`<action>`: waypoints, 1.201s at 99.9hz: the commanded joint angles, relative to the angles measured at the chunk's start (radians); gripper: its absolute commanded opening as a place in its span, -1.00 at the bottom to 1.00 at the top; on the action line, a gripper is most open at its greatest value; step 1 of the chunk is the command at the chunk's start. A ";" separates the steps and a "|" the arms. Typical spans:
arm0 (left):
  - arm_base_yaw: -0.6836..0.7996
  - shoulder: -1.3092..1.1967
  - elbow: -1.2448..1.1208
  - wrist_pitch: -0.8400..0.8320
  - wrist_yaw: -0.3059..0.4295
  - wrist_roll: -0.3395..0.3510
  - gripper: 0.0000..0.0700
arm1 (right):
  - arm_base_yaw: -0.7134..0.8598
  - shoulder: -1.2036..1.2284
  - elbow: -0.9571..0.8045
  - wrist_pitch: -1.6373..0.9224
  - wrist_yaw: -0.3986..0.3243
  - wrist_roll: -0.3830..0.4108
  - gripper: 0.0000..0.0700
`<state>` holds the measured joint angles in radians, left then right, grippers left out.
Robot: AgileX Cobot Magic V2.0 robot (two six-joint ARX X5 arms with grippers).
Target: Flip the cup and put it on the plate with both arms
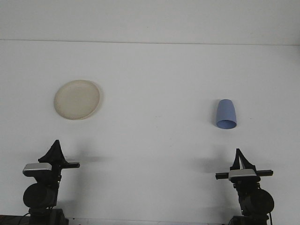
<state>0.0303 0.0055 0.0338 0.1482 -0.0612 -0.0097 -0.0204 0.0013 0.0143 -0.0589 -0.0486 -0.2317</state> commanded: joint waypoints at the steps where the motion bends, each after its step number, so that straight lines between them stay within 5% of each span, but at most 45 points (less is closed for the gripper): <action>1: 0.002 -0.001 -0.019 0.010 -0.006 0.002 -0.96 | 0.000 0.000 -0.002 0.011 0.003 -0.004 -1.00; 24: 0.002 -0.001 -0.019 0.010 -0.006 0.002 -0.96 | 0.000 0.000 -0.002 0.011 -0.013 0.029 -1.00; 45: 0.002 -0.001 -0.019 0.010 -0.006 0.002 -0.96 | 0.000 0.000 -0.002 0.057 -0.025 0.269 -1.00; 56: 0.002 -0.001 -0.019 0.010 -0.006 0.002 -0.96 | 0.000 0.000 0.000 0.072 0.023 0.461 -1.00; 64: 0.002 -0.001 -0.019 0.010 -0.006 0.002 -0.96 | 0.000 0.000 0.021 0.066 0.042 0.525 -1.00; 84: 0.002 -0.001 -0.019 0.011 -0.006 0.002 -0.96 | 0.000 0.090 0.179 -0.031 0.049 0.512 -0.98; 90: 0.002 -0.001 -0.020 0.010 -0.006 0.002 -0.96 | 0.000 0.138 0.222 -0.031 0.049 0.470 -0.64; 99: 0.002 -0.001 -0.019 0.010 -0.006 0.002 -0.96 | 0.000 0.223 0.268 -0.032 0.050 0.428 0.48; 101: 0.002 -0.001 -0.019 0.010 -0.006 0.002 -0.96 | 0.000 0.237 0.272 -0.032 0.051 0.420 0.58; 120: 0.002 -0.001 -0.019 0.010 -0.006 0.002 -0.96 | 0.000 0.411 0.280 0.036 0.063 0.338 0.63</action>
<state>0.0303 0.0055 0.0338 0.1482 -0.0612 -0.0097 -0.0204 0.3634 0.2909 -0.0624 0.0036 0.1726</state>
